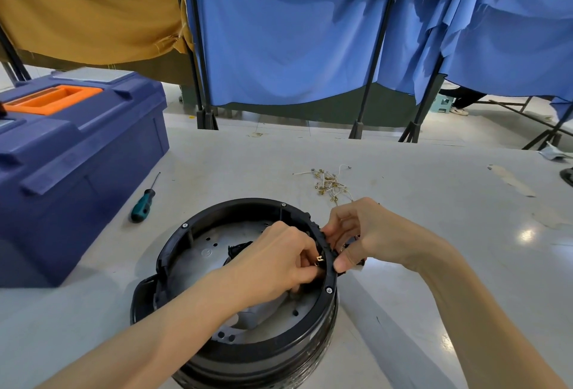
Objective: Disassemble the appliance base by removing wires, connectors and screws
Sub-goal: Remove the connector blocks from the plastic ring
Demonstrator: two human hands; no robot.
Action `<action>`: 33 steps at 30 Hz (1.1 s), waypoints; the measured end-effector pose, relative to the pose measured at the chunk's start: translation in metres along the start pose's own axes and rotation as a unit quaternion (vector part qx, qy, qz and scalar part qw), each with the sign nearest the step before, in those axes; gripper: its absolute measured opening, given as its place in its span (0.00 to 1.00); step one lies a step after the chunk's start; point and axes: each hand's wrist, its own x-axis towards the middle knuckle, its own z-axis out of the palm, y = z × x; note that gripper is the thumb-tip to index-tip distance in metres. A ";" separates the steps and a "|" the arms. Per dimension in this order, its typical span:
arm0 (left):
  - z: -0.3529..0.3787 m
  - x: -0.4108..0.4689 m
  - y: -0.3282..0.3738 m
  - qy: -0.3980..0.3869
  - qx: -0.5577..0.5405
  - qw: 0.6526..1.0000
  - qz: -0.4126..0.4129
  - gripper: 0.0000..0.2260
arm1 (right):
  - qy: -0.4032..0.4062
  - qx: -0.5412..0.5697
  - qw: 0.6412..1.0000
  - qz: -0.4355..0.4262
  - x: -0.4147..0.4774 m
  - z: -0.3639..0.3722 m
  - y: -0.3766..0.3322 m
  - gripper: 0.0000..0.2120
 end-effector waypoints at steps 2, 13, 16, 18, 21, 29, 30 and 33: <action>0.000 0.000 0.000 -0.004 0.002 1.000 -0.005 0.04 | -0.002 -0.001 1.000 0.003 0.000 -0.001 0.000 0.15; 0.003 0.002 0.003 -0.011 0.020 1.000 -0.007 0.05 | 0.004 -0.004 1.000 0.009 0.004 0.002 0.001 0.16; 0.001 0.003 0.004 -0.014 0.000 1.000 -0.010 0.05 | 0.004 0.001 1.000 0.007 0.004 0.001 0.001 0.16; 0.000 0.005 0.004 -0.013 0.007 1.000 -0.012 0.05 | 0.006 0.004 1.000 0.002 0.003 0.001 0.002 0.15; 0.002 0.006 0.005 -0.002 0.033 0.999 -0.007 0.06 | 0.010 0.007 1.000 -0.005 0.004 0.001 0.002 0.15; 0.004 0.005 -0.002 0.001 0.005 1.000 -0.015 0.05 | -0.013 0.017 1.000 -0.020 0.001 -0.006 0.005 0.16; 0.004 0.005 -0.003 0.001 -0.003 1.000 -0.019 0.05 | -0.018 0.012 1.000 -0.018 0.000 -0.008 0.005 0.18; 0.004 0.006 -0.005 0.001 -0.013 1.000 -0.027 0.05 | -0.009 -0.012 1.000 -0.010 0.000 -0.008 0.006 0.22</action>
